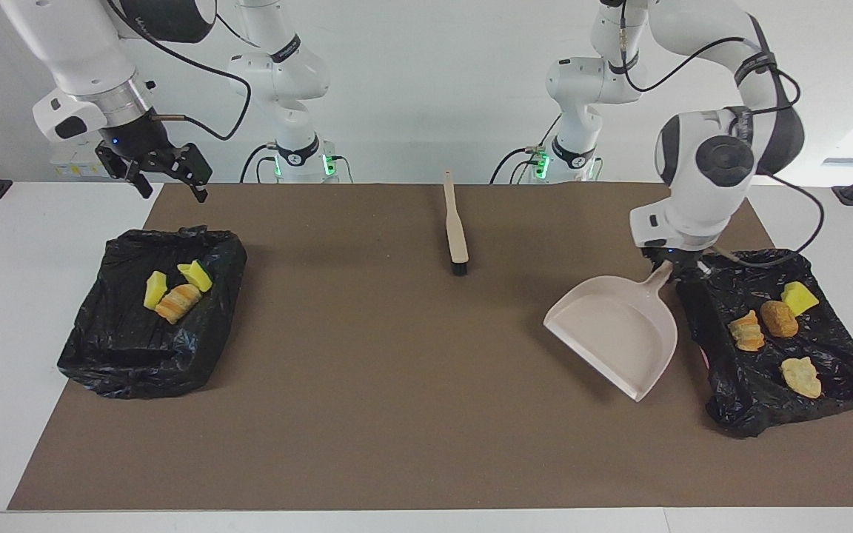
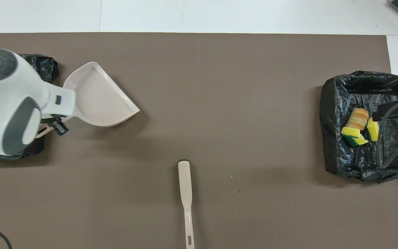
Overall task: Sweep and dump trash in bin
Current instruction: 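Bring the empty dustpan back with the left gripper to the table center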
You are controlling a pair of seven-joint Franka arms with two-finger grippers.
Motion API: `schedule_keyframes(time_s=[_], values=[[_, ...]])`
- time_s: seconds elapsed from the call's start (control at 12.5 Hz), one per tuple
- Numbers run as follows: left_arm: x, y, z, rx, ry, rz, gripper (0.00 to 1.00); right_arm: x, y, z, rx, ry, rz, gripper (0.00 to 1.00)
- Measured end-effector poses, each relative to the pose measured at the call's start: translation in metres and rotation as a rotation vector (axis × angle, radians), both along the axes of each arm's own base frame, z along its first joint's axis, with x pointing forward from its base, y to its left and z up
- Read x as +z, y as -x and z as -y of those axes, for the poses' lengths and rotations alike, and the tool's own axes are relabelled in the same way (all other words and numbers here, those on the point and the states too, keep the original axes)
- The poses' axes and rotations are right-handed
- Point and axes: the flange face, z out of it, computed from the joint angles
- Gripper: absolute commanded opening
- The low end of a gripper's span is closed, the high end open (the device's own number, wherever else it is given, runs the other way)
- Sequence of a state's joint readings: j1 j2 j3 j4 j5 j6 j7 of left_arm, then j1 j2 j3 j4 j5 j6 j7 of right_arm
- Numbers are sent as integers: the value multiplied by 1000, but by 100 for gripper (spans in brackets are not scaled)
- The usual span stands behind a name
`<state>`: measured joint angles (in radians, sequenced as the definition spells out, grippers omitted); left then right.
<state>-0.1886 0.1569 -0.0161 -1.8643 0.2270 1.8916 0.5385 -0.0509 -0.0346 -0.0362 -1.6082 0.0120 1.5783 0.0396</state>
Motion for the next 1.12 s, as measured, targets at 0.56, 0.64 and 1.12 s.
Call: schedule_keyframes(time_s=[0.56, 0.64, 1.12], values=[[-47, 20, 144, 597, 185, 168, 0, 0, -1, -14, 25, -1, 1, 100], [-46, 21, 154, 683, 223, 171, 0, 0, -1, -15, 27, -1, 1, 100], [-44, 43, 228, 732, 287, 186, 0, 0, -1, -15, 26, -1, 1, 100]])
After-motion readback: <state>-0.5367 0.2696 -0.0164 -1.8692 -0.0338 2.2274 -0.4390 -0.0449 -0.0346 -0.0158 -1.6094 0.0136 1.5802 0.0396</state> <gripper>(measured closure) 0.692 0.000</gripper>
